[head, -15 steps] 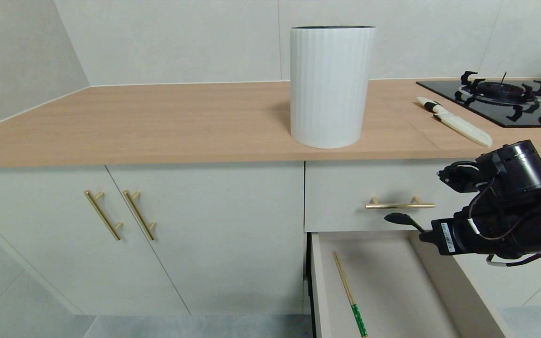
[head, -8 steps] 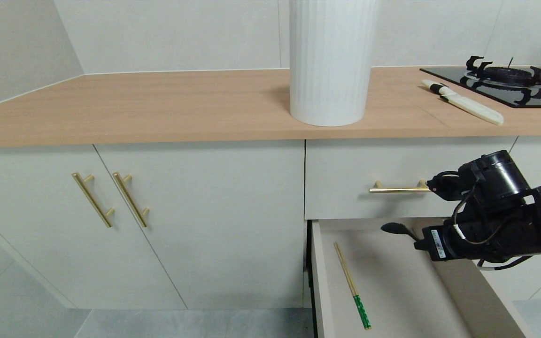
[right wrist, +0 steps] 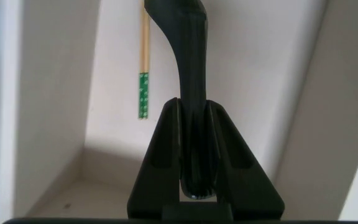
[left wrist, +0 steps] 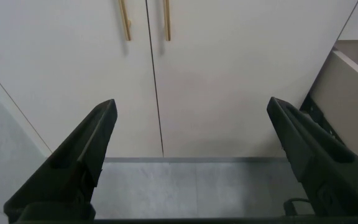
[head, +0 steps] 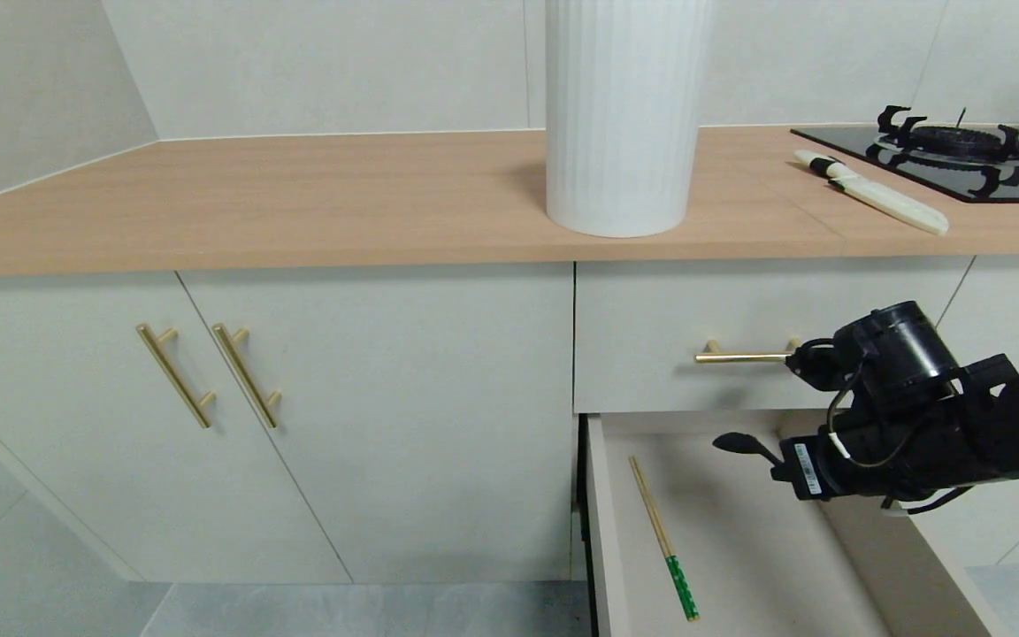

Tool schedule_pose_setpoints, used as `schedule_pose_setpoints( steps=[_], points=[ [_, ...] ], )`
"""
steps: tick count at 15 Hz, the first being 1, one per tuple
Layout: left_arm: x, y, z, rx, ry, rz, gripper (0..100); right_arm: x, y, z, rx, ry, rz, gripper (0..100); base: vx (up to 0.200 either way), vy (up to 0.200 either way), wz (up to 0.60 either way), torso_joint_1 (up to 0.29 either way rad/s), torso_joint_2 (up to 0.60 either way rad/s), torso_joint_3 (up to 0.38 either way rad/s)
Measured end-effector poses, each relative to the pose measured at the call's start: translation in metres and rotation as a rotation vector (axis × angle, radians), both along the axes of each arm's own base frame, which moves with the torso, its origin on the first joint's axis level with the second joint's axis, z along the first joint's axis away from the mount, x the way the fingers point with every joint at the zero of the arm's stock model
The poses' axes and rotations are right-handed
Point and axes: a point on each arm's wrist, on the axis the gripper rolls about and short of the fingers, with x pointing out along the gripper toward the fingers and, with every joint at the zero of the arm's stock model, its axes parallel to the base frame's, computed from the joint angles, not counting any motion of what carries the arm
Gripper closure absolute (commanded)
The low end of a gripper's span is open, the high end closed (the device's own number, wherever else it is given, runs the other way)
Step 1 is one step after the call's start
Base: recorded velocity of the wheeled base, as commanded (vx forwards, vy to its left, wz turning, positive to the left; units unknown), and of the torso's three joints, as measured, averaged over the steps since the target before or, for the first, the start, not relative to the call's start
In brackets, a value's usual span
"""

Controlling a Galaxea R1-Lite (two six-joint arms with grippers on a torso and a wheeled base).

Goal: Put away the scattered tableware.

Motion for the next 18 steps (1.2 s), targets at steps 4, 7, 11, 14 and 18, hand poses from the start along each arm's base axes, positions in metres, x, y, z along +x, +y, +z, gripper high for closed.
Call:
schedule_pose_setpoints(
  steps=[4, 7, 11, 14, 18],
  points=[
    [0.0, 0.0, 0.0, 0.0, 0.0, 0.0, 0, 0.015, 0.004, -0.029, -0.079, 0.058, -0.038, 100, 0.0, 0.0, 0.0, 0.0, 0.0, 0.0],
    [0.0, 0.0, 0.0, 0.0, 0.0, 0.0, 0, 0.024, 0.01, -0.051, -0.117, 0.111, -0.039, 100, 0.0, 0.0, 0.0, 0.0, 0.0, 0.0],
    [0.0, 0.0, 0.0, 0.0, 0.0, 0.0, 0, 0.04, 0.018, -0.077, -0.132, 0.1, -0.051, 100, 0.0, 0.0, 0.0, 0.0, 0.0, 0.0],
    [0.0, 0.0, 0.0, 0.0, 0.0, 0.0, 0, 0.049, 0.022, -0.098, -0.167, 0.073, -0.079, 100, 0.0, 0.0, 0.0, 0.0, 0.0, 0.0],
    [0.0, 0.0, 0.0, 0.0, 0.0, 0.0, 0, 0.049, 0.027, -0.121, -0.209, 0.11, -0.075, 100, 0.0, 0.0, 0.0, 0.0, 0.0, 0.0]
  ],
)
